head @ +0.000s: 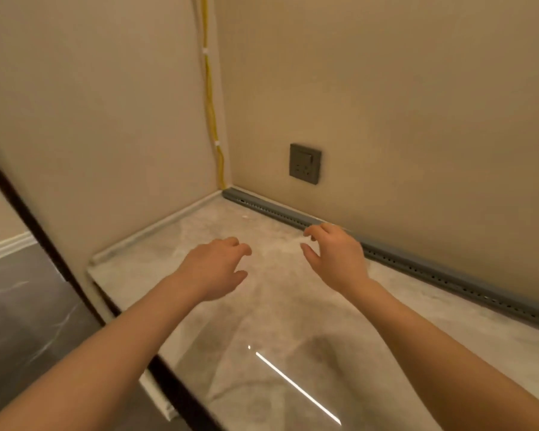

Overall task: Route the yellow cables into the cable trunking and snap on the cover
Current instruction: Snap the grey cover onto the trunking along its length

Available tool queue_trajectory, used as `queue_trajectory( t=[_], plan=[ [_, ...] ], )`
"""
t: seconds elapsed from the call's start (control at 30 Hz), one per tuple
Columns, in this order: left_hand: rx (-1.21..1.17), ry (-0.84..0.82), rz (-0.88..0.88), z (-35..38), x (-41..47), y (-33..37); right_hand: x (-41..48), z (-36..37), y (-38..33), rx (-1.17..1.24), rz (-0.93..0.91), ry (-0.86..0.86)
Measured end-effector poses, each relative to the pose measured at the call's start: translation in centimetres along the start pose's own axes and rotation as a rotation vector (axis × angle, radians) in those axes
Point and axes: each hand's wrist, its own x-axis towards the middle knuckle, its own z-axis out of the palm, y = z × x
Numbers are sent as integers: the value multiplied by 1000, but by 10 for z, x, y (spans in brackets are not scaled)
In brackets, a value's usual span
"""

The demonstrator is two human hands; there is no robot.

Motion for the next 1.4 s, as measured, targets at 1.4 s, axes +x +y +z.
queue_trajectory(
  t=[1.4],
  plan=[
    [98,-21,264,81,287,-249,222,257,6,-272,526,-294]
  ],
)
